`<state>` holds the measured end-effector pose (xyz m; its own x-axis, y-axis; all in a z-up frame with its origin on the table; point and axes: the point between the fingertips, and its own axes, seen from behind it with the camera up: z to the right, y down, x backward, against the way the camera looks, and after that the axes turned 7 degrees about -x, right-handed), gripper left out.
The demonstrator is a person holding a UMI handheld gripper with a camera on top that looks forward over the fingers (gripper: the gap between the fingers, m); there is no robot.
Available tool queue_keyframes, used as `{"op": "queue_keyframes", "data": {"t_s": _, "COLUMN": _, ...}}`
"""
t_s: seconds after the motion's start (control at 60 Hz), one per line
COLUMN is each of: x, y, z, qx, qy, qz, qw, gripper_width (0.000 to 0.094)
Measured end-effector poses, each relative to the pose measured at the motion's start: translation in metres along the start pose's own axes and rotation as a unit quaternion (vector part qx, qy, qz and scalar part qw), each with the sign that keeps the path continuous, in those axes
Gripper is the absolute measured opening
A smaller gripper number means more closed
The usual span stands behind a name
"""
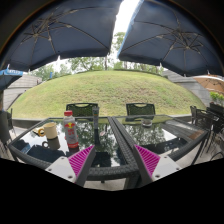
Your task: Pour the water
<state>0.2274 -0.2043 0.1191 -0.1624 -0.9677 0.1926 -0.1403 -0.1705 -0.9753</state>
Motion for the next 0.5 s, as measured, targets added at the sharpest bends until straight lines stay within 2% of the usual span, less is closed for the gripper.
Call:
{"op": "queue_keyframes", "data": {"t_s": 0.15, "x": -0.004, "y": -0.008, "z": 0.006, "qx": -0.001, "qy": 0.014, "qz": 0.022, "qw": 1.0, "gripper_width": 0.0802}}
{"op": "queue_keyframes", "data": {"t_s": 0.5, "x": -0.027, "y": -0.022, "z": -0.002, "qx": 0.0, "qy": -0.006, "qz": 0.008, "qw": 1.0, "gripper_width": 0.0802}}
